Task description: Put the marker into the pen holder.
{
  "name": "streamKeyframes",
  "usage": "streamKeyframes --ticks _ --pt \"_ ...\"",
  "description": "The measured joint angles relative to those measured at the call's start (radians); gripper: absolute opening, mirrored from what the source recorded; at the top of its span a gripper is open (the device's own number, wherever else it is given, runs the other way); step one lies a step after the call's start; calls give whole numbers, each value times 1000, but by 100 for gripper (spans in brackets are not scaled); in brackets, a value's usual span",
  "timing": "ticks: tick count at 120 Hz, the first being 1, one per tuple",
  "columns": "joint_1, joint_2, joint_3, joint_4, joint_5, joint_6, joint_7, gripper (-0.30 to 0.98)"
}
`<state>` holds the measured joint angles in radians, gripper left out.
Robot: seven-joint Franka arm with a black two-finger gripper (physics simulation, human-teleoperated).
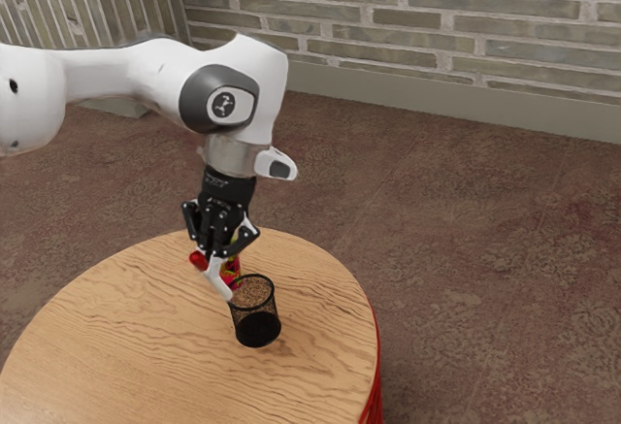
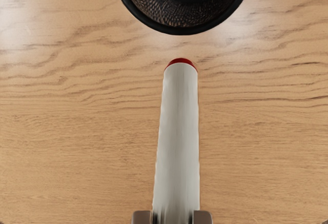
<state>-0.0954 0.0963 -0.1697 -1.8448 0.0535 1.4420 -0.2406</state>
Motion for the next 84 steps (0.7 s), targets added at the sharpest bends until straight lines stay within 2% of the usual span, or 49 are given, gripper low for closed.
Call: streamKeyframes --ticks 19,68,84 --pt "42 49 5 46 22 -4 -11 -10" --pt "3 199 4 151 45 -6 -31 -10" --pt "3 258 4 157 47 -5 -38 1"
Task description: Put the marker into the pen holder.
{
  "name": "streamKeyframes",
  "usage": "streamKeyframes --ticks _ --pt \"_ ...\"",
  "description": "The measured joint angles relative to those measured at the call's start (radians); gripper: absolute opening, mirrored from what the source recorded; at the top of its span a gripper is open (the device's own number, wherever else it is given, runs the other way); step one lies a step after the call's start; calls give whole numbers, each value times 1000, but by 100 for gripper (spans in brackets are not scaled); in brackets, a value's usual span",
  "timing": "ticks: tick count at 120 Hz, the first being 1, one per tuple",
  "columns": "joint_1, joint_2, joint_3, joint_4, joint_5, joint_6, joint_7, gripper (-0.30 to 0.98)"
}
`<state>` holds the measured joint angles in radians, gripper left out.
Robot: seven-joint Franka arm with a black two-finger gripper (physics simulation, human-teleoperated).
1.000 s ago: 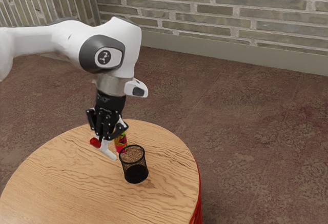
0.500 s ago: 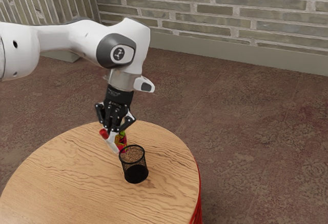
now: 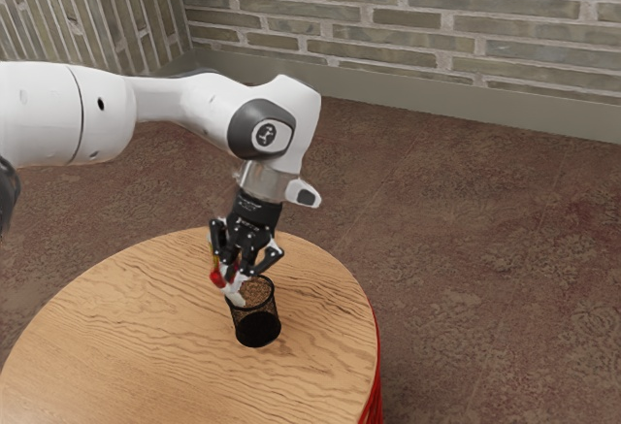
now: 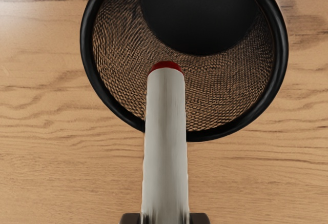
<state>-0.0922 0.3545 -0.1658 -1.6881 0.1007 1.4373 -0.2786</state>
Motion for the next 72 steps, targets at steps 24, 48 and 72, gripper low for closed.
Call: streamKeyframes --ticks 24,48,72 --pt "2 -44 -3 13 -11 0 -3 40" --pt "38 -351 2 20 -12 -39 54 57" --pt "76 -432 -1 93 41 -60 176 64"
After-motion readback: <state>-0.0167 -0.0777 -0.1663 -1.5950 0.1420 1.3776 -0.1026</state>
